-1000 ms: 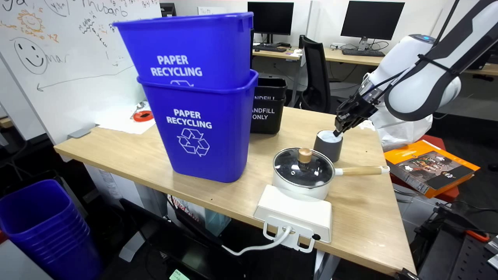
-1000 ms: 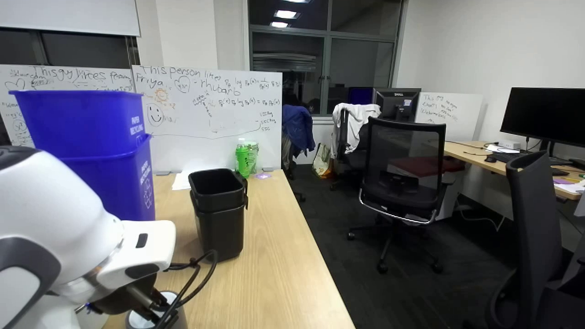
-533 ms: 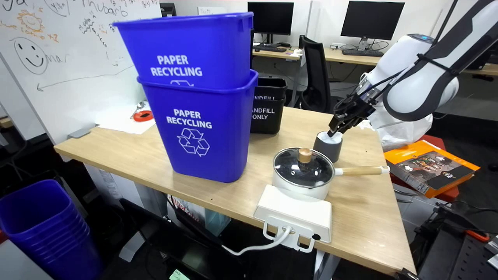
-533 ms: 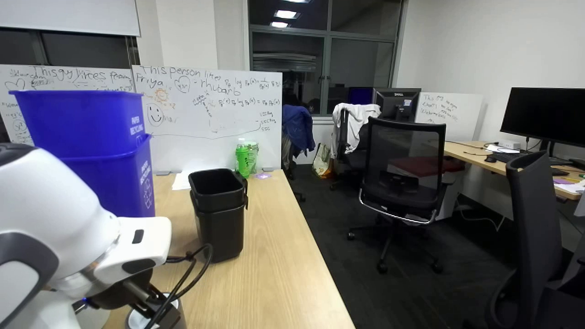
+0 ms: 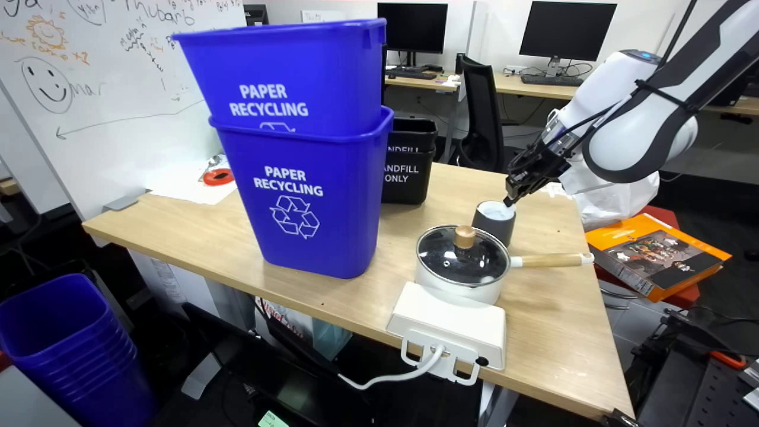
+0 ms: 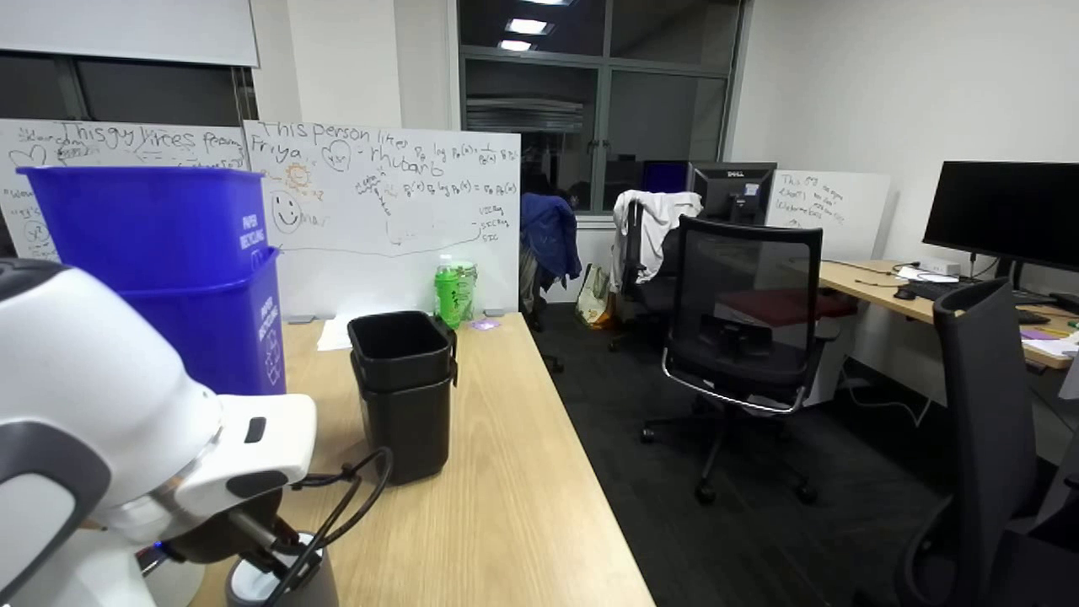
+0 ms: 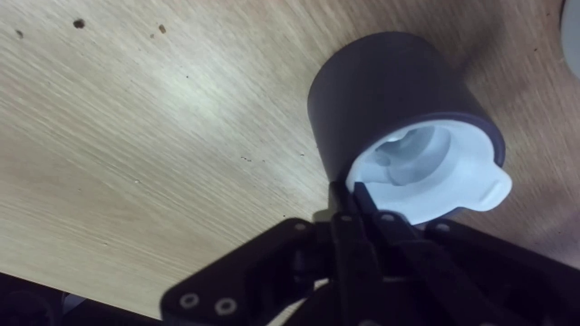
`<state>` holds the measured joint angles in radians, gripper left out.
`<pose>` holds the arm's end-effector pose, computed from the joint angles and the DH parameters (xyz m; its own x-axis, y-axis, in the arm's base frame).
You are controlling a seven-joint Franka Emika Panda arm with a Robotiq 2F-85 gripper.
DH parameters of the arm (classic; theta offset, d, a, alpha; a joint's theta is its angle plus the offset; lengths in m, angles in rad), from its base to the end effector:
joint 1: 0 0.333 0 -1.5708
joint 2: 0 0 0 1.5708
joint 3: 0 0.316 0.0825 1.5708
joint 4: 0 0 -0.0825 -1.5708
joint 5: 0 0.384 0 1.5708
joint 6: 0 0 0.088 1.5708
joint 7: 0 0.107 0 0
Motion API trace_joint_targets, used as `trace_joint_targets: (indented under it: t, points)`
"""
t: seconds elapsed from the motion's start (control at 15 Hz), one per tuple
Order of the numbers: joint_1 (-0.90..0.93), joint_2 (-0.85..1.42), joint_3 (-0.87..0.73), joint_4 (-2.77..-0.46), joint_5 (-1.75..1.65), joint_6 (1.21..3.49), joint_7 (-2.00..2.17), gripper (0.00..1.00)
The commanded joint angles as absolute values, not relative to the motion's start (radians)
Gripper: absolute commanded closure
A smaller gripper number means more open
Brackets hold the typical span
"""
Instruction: Remove the white object from the grey vessel
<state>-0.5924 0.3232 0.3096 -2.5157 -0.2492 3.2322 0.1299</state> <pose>0.4820 -0.1101 0.2085 0.8948 -0.1917 0.4032 -0.1787 -0.9814 -0.0701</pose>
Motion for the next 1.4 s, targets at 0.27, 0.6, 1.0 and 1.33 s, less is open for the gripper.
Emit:
trace_joint_targets:
  t: [0.27, 0.6, 1.0, 1.33]
  points:
    - [-0.612, 0.312, 0.323, -2.505, -0.255, 3.199, 0.119, 0.99]
    - [-0.626, 0.308, 0.354, -2.481, -0.235, 3.200, 0.143, 0.99]
    - [-0.674, 0.293, 0.432, -2.409, -0.174, 3.161, 0.221, 0.99]
    - [-0.759, 0.246, 0.558, -2.355, -0.064, 3.031, 0.262, 0.99]
